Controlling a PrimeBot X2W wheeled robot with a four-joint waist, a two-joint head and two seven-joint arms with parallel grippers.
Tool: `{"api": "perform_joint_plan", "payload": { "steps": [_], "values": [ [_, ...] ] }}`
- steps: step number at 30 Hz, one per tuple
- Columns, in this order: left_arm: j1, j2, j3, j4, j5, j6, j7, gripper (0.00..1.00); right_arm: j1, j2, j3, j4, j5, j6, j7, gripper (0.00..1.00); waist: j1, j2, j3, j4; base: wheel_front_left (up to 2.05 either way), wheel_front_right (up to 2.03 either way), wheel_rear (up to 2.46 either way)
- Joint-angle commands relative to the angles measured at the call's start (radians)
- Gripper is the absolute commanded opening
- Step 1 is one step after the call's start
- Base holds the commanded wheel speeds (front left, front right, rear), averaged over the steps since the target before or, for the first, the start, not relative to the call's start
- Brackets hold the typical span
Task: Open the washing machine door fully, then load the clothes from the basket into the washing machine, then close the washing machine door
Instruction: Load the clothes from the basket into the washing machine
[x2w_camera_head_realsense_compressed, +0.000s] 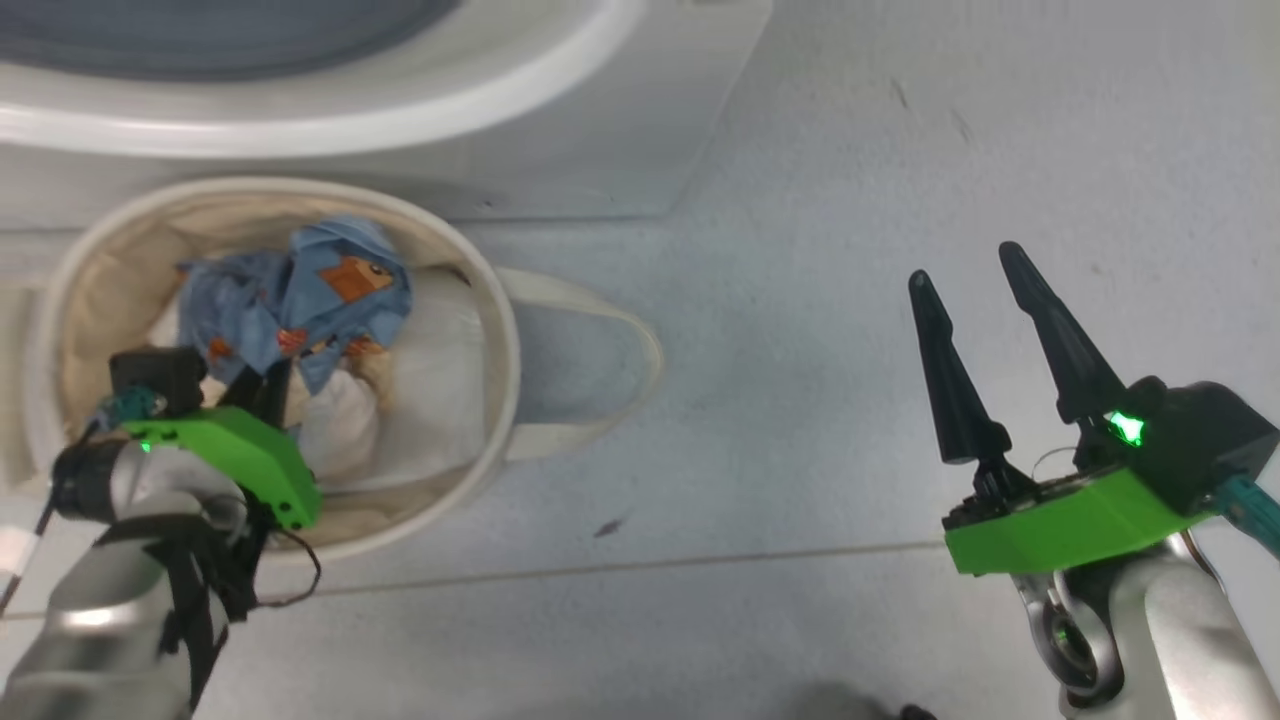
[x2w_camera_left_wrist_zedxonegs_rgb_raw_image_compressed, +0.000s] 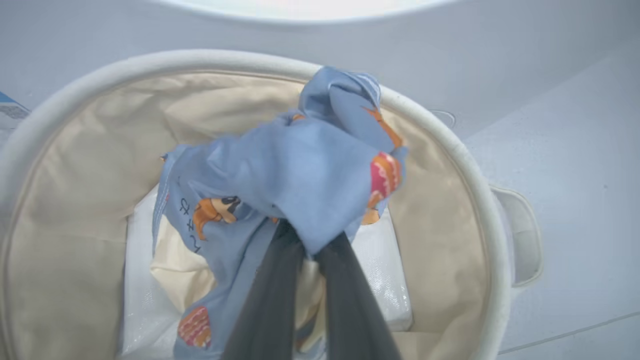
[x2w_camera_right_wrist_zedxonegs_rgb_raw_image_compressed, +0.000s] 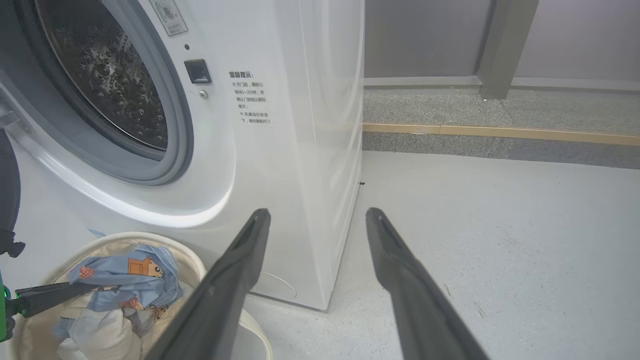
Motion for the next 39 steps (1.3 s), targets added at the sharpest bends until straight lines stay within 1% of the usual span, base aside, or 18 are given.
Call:
{"api": "perform_joint_plan", "payload": {
  "steps": [1,7,11,13,14,15,17,22,25,26,28,31,34,39],
  "values": [
    [0.019,0.046,0.013,-0.021,-0.007,0.002,-0.022,0.00,0.013,-0.013,0.019,-0.025,0.011,0.001,0.004,1.00,0.0001,0.0000,-0.066,0.040,0.00,0.00,0.00],
    [0.068,0.066,-0.020,-0.117,-0.019,0.002,-0.075,0.00,0.038,-0.030,0.027,0.021,0.039,0.001,-0.002,1.00,0.0001,0.0000,-0.177,0.076,0.00,0.00,0.00],
    [0.098,0.089,-0.006,-0.192,0.004,0.003,-0.085,0.00,0.056,-0.040,0.034,0.051,0.061,0.001,-0.006,1.00,0.0001,0.0000,-0.244,0.099,0.00,0.00,0.00],
    [0.118,0.101,0.011,-0.247,0.020,0.015,-0.087,0.00,0.065,-0.044,0.035,0.062,0.071,0.001,-0.009,1.00,0.0001,0.0000,-0.274,0.109,0.00,0.00,0.00],
    [0.130,0.108,0.023,-0.282,0.029,0.024,-0.087,0.00,0.070,-0.047,0.036,0.068,0.076,0.001,-0.010,1.00,0.0001,0.0000,-0.289,0.113,0.00,0.00,0.00],
    [0.163,0.121,0.045,-0.355,0.044,0.042,-0.087,0.00,0.079,-0.051,0.036,0.078,0.085,0.001,-0.012,1.00,0.0001,0.0000,-0.317,0.121,0.00,0.00,0.00],
    [0.201,0.137,0.064,-0.433,0.055,0.064,-0.087,0.00,0.090,-0.056,0.037,0.088,0.094,0.001,-0.014,1.00,0.0001,0.0000,-0.344,0.127,0.00,0.00,0.00],
    [0.296,0.188,0.093,-0.623,0.062,0.137,-0.087,0.00,0.118,-0.067,0.034,0.100,0.115,0.001,-0.018,1.00,0.0001,0.0000,-0.405,0.135,0.00,0.00,0.00],
    [0.348,0.230,0.122,-0.732,0.060,0.202,-0.087,0.00,0.136,-0.070,0.032,0.102,0.126,0.001,-0.021,1.00,0.0001,0.0000,-0.437,0.128,0.00,0.00,0.00],
    [0.348,0.230,0.122,-0.732,0.060,0.202,-0.087,0.00,0.136,-0.070,0.032,0.102,0.126,0.001,-0.021,1.00,0.0001,0.0000,-0.437,0.128,0.00,0.00,0.00],
    [0.379,0.251,0.145,-0.799,0.054,0.243,-0.087,0.00,0.148,-0.071,0.027,0.102,0.133,0.001,-0.023,1.00,0.0001,0.0000,-0.455,0.125,0.00,0.00,0.00],
    [0.419,0.278,0.168,-0.870,0.043,0.290,-0.080,0.00,0.162,-0.072,0.021,0.100,0.140,0.001,-0.023,1.00,0.0001,0.0000,-0.469,0.115,0.00,0.00,0.00],
    [0.443,0.296,0.181,-0.912,0.032,0.317,-0.071,0.00,0.168,-0.072,0.016,0.098,0.143,0.001,-0.022,1.00,0.0001,0.0000,-0.476,0.102,0.00,0.00,0.00],
    [0.460,0.313,0.196,-0.952,0.022,0.339,-0.064,0.00,0.171,-0.073,0.017,0.095,0.144,0.001,-0.019,1.00,0.0001,0.0000,-0.480,0.079,0.00,0.00,0.00]
  ]
}}
